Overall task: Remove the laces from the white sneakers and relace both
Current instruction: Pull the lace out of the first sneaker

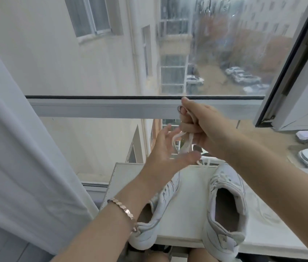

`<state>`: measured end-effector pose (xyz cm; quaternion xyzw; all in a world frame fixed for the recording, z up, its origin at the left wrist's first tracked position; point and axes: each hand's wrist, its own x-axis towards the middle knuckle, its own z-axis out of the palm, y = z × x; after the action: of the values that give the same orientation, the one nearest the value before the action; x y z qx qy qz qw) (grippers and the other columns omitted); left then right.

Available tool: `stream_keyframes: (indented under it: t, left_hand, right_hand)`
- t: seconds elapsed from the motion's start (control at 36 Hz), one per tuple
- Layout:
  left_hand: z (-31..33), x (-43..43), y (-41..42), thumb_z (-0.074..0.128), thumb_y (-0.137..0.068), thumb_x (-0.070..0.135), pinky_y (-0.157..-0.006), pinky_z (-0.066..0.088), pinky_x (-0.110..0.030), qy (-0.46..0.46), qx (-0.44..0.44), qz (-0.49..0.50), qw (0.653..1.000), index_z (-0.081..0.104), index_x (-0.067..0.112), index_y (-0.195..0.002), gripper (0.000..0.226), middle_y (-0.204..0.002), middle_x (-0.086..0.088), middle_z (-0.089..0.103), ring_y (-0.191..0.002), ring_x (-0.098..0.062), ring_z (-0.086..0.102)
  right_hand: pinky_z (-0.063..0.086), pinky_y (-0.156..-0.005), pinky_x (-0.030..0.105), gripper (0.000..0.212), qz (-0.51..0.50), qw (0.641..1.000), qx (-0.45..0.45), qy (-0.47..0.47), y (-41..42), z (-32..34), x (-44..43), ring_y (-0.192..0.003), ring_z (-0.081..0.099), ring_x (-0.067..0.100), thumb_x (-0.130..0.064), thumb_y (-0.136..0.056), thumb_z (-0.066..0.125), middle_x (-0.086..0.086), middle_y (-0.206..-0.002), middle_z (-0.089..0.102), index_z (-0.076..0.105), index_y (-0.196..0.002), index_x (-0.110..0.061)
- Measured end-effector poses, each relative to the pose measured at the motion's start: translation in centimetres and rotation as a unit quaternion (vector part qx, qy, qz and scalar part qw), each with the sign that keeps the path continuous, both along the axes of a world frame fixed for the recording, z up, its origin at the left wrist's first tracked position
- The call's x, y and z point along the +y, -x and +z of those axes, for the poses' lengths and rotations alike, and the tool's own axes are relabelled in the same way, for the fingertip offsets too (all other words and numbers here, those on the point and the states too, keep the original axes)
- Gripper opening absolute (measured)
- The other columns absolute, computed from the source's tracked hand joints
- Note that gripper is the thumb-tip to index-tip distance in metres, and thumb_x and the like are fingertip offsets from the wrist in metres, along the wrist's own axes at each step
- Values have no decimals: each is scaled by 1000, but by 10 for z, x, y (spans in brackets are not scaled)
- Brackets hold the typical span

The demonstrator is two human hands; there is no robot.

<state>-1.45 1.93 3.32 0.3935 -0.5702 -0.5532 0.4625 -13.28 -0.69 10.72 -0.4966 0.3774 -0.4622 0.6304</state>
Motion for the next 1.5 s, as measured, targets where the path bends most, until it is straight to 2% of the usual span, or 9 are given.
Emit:
stream_keyframes:
  t: [0.14, 0.28, 0.44, 0.58, 0.69, 0.86, 1.03, 1.36, 1.5]
  left_hand:
    - [28, -3, 6, 65, -86, 24, -81, 45, -24, 17, -87, -86, 992, 66, 26, -95, 9, -62, 5, 63, -76, -13, 70]
    - [22, -11, -27, 54, -93, 24, -70, 57, -36, -67, -54, -12, 996, 62, 10, -74, 25, -46, 7, 39, -42, -10, 48]
    - [11, -6, -86, 47, -91, 21, -69, 53, -38, -199, 331, 129, 913, 48, 13, -56, 35, -60, -1, 50, -55, -15, 57]
    - [23, 13, -118, 43, -94, 29, -85, 47, -47, -136, 485, 155, 850, 51, 18, -57, 40, -92, -1, 68, -94, -20, 67]
    - [42, 25, -123, 34, -99, 22, -82, 46, -49, -82, 549, 148, 819, 56, 14, -68, 38, -79, 3, 67, -83, -14, 69]
    - [56, 36, -111, 39, -97, 17, -73, 52, -44, -131, 512, 147, 836, 59, 10, -78, 28, -63, 1, 56, -57, -10, 61]
    - [48, 48, -142, 41, -98, 14, -49, 53, -21, -160, 455, 229, 846, 56, 7, -84, 22, -55, -2, 50, -44, -14, 57]
    - [6, 77, -191, 40, -99, 9, -44, 49, -14, -180, 485, 341, 785, 58, 1, -82, 26, -60, -6, 55, -40, -7, 53]
    - [-14, 99, -221, 37, -100, 9, -48, 49, -13, -170, 416, 371, 812, 58, 6, -87, 25, -73, -4, 53, -44, -5, 53]
  right_hand:
    - [26, -41, 13, 34, -58, 988, 37, 138, 5, 33, 4, -39, 30, 4, -25, -97, 45, -7, -50, 34, 48, -64, -16]
    - [37, -50, 15, 29, -175, 813, 405, 380, 36, 37, 2, -45, 36, 4, -31, -92, 52, -2, -52, 43, 54, -70, -12]
    - [34, -52, 17, 45, -61, 701, 633, 322, 55, -1, 10, -60, 43, -2, -61, -82, 47, -17, -78, 51, 58, -99, -20]
    - [48, -82, 27, 97, 37, 723, 639, 260, 30, -37, 22, -93, 50, 8, -86, -51, 49, -9, -121, 49, 47, -127, -24]
    - [44, -95, 30, 109, 103, 813, 527, 225, -17, -56, 32, -112, 45, 10, -83, -47, 55, -9, -124, 43, 38, -138, -26]
    - [30, -59, 19, 50, 120, 891, 353, 258, -102, -72, 42, -57, 32, 4, -46, -76, 72, -8, -73, 35, 58, -111, -13]
    - [32, -51, 14, 17, 122, 946, 243, 179, -133, -72, 46, -49, 39, 0, -28, -86, 65, -10, -58, 44, 65, -98, -17]
    - [31, -65, 29, 41, 347, 906, 237, 53, -184, -90, 88, -55, 36, 8, -48, -80, 64, -12, -53, 36, 63, -76, -7]
    - [26, -46, 20, 26, 324, 903, 276, 61, -213, -102, 106, -52, 29, 12, -38, -84, 64, -1, -56, 28, 52, -74, -17]
